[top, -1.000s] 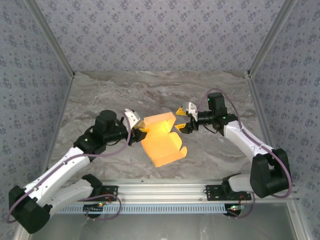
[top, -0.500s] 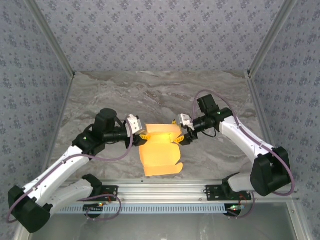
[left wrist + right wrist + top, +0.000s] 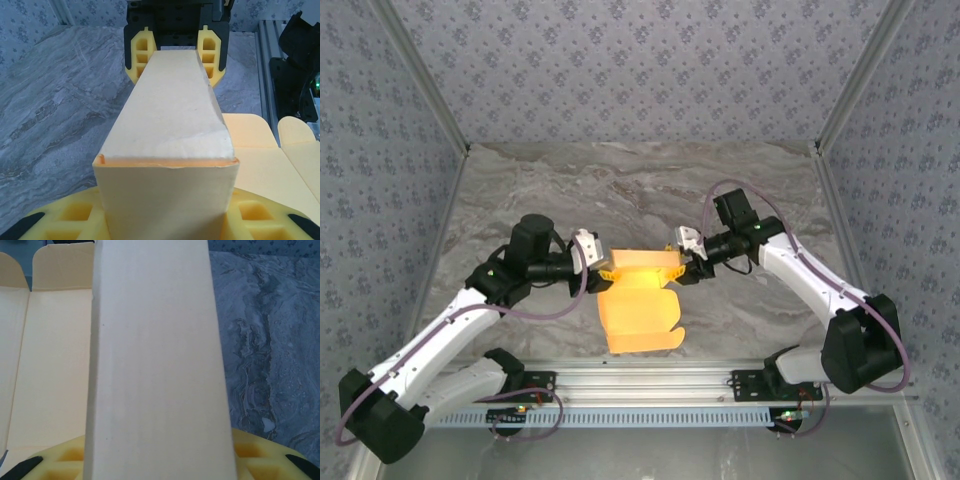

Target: Fold the paper box

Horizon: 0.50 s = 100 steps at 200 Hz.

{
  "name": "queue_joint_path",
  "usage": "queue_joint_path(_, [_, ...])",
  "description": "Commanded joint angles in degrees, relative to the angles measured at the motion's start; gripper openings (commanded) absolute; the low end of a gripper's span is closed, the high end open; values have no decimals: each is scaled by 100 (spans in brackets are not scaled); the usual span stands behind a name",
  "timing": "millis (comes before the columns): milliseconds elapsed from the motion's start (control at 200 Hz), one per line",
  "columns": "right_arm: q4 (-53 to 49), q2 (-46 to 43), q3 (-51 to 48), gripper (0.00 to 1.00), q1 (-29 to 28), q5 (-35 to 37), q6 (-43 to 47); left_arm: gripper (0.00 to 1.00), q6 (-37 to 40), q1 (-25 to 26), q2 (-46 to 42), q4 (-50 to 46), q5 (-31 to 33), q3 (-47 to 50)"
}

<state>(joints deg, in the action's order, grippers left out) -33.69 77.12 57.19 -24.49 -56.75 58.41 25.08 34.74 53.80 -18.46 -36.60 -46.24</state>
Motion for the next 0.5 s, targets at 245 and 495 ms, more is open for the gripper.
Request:
queue_joint_path(245, [335,-126,-290,56,-131,134,-315,31,45,-76,-18,86,-115,-267])
queue_joint_path(495, [341,-103,-329,63,-129,49,-207,31,101,-293,-175,-78,-198,-368])
